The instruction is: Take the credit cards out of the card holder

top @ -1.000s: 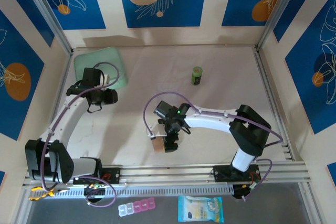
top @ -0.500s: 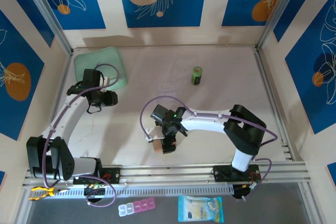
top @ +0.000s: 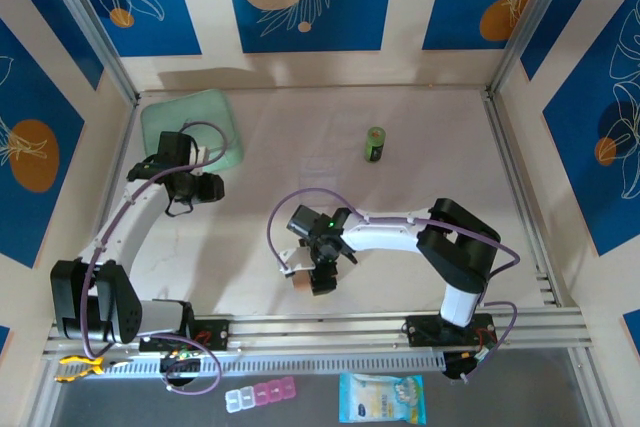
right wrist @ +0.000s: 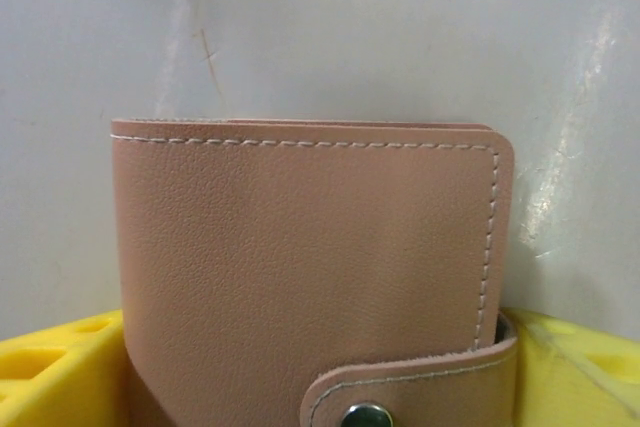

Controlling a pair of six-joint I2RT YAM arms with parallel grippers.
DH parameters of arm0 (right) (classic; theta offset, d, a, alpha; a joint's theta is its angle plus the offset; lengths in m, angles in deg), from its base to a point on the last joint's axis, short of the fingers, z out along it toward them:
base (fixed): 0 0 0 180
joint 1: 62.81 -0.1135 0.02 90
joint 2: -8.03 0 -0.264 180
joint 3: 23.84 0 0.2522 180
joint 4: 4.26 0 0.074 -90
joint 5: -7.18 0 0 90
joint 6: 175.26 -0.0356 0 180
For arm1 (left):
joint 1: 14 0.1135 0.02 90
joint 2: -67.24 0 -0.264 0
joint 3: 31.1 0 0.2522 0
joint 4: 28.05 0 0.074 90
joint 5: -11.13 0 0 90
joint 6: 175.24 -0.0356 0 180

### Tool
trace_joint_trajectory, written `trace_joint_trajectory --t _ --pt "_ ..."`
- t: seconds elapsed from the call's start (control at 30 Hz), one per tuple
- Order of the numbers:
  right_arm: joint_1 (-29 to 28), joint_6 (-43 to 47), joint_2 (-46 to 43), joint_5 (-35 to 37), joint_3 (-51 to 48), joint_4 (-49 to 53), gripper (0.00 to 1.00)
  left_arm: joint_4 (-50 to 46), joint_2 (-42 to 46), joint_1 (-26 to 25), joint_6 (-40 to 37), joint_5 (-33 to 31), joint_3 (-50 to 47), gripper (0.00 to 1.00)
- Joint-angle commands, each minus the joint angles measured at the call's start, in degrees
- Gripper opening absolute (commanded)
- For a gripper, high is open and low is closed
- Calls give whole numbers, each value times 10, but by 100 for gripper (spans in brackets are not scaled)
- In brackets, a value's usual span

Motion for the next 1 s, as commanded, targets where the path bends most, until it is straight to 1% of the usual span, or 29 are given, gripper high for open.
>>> trace_joint_trajectory --t 0.0,0.13,0.23,0.37,0.43,0.53,0.63,0.73,0.8,0.9,0.97 --pt "-4 -9 -8 -9 -10 -6 84 2 -2 6 -6 13 -1 45" --pt "-4 -27 -25 -6 -13 -14 79 2 -2 7 -5 14 -1 45" --pt "-4 -50 -38 0 -19 -19 77 3 -1 7 -4 15 -1 45" --pt "-4 -135 -58 18 -23 -21 74 3 -1 8 -5 15 0 45" --pt "-5 -200 -70 37 -27 -27 73 4 0 8 -5 16 0 45" --pt "-4 -329 -85 74 -22 -22 71 6 -1 8 -2 23 -1 45" --pt "-3 -474 -90 105 -7 -1 69 11 -2 9 9 49 -2 45" --pt "1 -625 -83 145 14 41 66 25 2 8 37 83 -11 45" --pt "7 -716 -71 158 31 78 65 42 4 7 63 121 -24 46" --pt "12 -808 -55 174 47 108 61 76 7 6 115 178 -50 46" --pt "19 -852 -47 175 60 121 61 96 9 3 148 198 -65 46"
